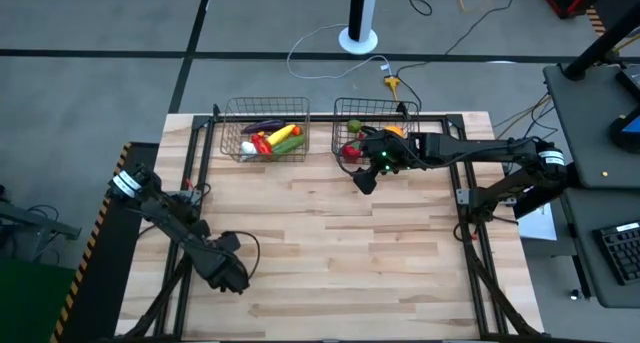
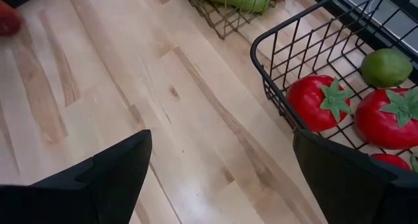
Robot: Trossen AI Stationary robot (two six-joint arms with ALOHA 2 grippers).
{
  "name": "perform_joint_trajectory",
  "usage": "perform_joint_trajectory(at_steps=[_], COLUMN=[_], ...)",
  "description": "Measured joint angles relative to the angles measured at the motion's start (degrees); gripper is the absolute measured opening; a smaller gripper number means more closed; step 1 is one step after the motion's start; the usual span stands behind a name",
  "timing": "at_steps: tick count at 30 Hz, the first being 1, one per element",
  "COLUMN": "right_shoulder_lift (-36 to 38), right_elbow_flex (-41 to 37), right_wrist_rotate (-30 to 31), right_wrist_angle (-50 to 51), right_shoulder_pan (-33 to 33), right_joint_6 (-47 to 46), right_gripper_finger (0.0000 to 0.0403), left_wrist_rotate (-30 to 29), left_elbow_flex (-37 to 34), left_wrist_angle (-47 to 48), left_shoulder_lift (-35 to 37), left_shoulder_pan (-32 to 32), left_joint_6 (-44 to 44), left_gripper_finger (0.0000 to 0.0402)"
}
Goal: Sort produce into baskets
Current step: Put the red apple into the right wire basket
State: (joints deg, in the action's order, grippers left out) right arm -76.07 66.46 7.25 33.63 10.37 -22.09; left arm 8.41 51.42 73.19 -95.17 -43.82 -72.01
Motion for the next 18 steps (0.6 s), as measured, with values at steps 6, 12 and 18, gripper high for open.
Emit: perform_joint_trajectory(at_steps=[6, 12, 18], right_shoulder_lift=[0.0, 0.0, 0.0], right_elbow_flex=[0.0, 0.0, 0.0], right_wrist_rotate=[0.0, 0.0, -0.2], right_wrist_angle=[0.0, 0.0, 0.2], right_shoulder_pan=[0.0, 0.0, 0.0], right_joint_6=[0.0, 0.0, 0.1], right_gripper_finger=[0.0364, 0.0364, 0.0364], left_wrist_rotate=[-1.2, -3.1, -3.7], left_elbow_flex=[-0.1, -0.4, -0.4], left_wrist_angle=[-0.9, -1.6, -1.5], left_shoulder_lift=[0.0, -0.1, -0.1], left_shoulder_pan=[-0.1, -0.4, -0.4], left_joint_6=[-0.3, -2.4, -4.6], left_gripper_finger=[0.0307, 0.0307, 0.0309])
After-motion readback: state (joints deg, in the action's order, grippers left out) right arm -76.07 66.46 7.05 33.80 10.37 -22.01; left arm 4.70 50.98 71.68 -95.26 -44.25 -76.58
